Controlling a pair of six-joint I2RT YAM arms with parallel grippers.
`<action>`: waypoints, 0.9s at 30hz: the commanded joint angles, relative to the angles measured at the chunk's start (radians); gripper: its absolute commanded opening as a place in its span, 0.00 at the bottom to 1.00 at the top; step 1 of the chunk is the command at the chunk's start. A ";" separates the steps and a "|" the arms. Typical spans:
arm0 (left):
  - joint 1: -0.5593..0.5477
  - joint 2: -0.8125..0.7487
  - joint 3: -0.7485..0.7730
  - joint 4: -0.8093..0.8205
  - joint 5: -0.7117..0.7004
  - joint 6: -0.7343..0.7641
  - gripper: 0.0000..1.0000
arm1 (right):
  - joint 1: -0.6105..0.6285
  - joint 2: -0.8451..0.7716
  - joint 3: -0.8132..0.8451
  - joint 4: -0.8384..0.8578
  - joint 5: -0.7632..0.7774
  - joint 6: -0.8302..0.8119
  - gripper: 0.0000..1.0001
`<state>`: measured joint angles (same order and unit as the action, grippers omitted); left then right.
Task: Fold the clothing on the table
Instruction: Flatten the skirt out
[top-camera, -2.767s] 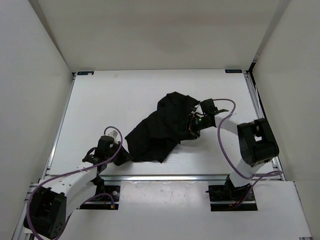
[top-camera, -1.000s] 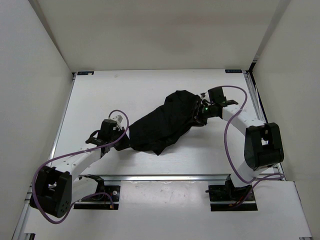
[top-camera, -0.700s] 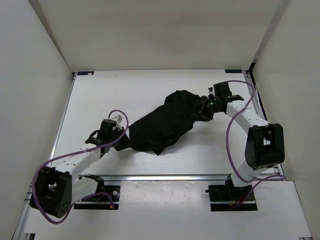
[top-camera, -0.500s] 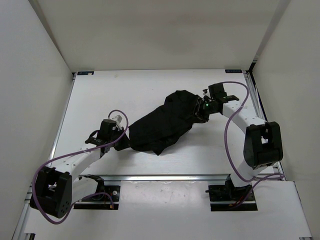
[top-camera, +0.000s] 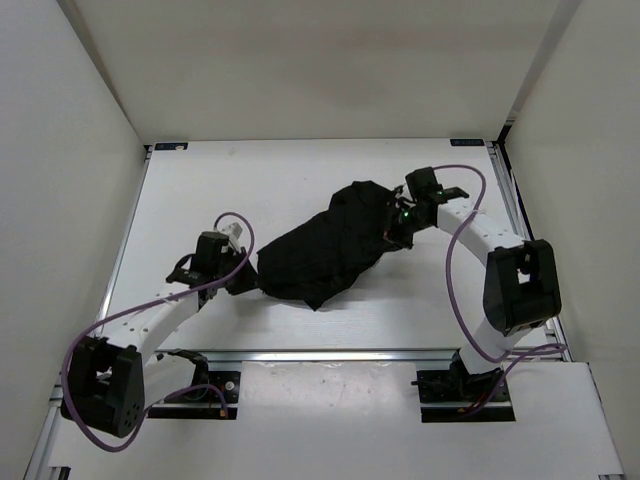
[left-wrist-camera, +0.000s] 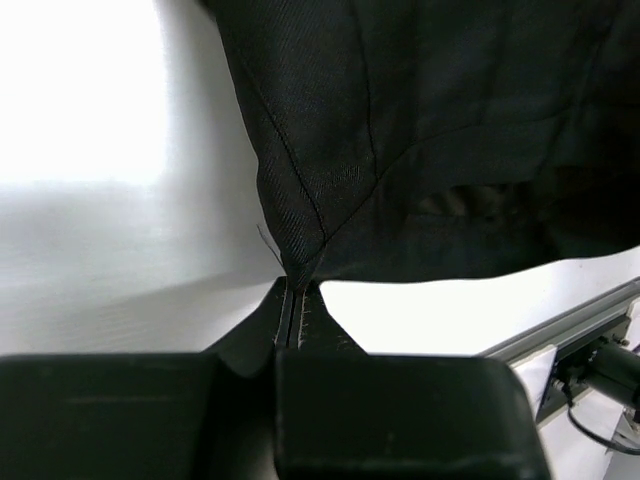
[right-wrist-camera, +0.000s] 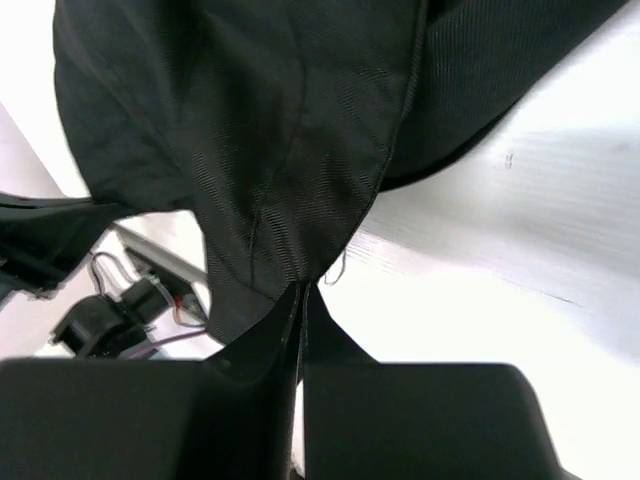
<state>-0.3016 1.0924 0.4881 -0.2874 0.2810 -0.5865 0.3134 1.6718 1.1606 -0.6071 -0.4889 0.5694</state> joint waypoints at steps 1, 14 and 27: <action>0.025 0.027 0.186 0.010 0.032 0.069 0.00 | -0.025 -0.070 0.196 -0.072 0.112 -0.095 0.00; 0.153 0.347 1.055 -0.024 0.230 0.047 0.00 | -0.134 -0.119 0.786 -0.217 0.541 -0.322 0.00; 0.185 -0.029 0.761 0.390 0.653 -0.181 0.00 | 0.056 -0.713 0.398 -0.100 0.696 -0.482 0.00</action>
<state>-0.1196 1.2156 1.2377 -0.0387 0.8429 -0.7357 0.3637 1.0512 1.5455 -0.7616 0.0887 0.1513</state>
